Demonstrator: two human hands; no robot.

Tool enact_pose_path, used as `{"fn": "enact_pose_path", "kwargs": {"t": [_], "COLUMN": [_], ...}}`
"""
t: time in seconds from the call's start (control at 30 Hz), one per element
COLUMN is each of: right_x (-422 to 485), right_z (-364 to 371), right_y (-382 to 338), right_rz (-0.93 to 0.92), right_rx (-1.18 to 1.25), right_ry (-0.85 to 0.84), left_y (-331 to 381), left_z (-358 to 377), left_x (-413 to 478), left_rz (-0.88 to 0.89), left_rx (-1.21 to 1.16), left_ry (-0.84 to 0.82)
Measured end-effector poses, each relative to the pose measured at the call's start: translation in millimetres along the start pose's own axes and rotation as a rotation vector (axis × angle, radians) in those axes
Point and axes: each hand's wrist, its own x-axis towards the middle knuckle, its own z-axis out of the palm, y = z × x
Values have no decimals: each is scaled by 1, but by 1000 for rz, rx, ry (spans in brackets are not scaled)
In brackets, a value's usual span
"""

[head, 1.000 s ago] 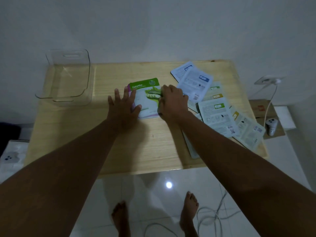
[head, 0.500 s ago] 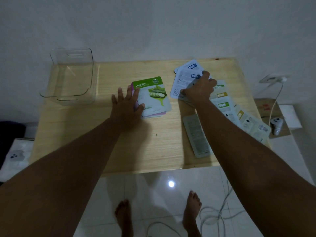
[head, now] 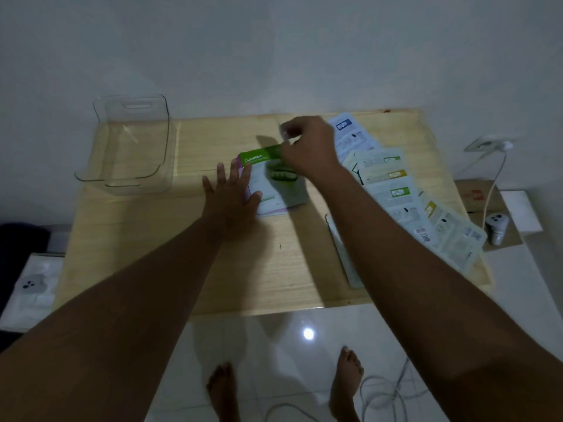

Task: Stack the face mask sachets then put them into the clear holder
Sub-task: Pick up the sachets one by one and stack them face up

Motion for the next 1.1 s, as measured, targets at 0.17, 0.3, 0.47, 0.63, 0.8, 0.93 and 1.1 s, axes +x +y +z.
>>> {"fn": "enact_pose_path", "kwargs": {"t": [0.17, 0.3, 0.47, 0.63, 0.8, 0.93, 1.1], "right_x": [-20, -22, -39, -46, -37, -12, -2], "right_z": [33, 30, 26, 32, 8, -31, -54], "right_y": [-3, 24, 50, 56, 65, 90, 116], "right_rz": [-13, 32, 54, 11, 12, 301, 630], "right_rx": [-59, -160, -422, -456, -372, -522, -626], "right_ry": [-263, -202, -291, -244, -125, 47, -146], "left_y": [0, 1, -2, 2, 7, 14, 16], "left_z": [-3, -9, -4, -2, 2, -1, -2], "left_x": [-1, 0, -2, -2, -5, -4, -4], "left_rz": [22, 22, 70, -17, 3, -11, -7], "left_rx": [-44, -95, 42, -109, -58, -52, -38], "left_ry": [-31, -69, -70, -24, -1, -19, -46]}}
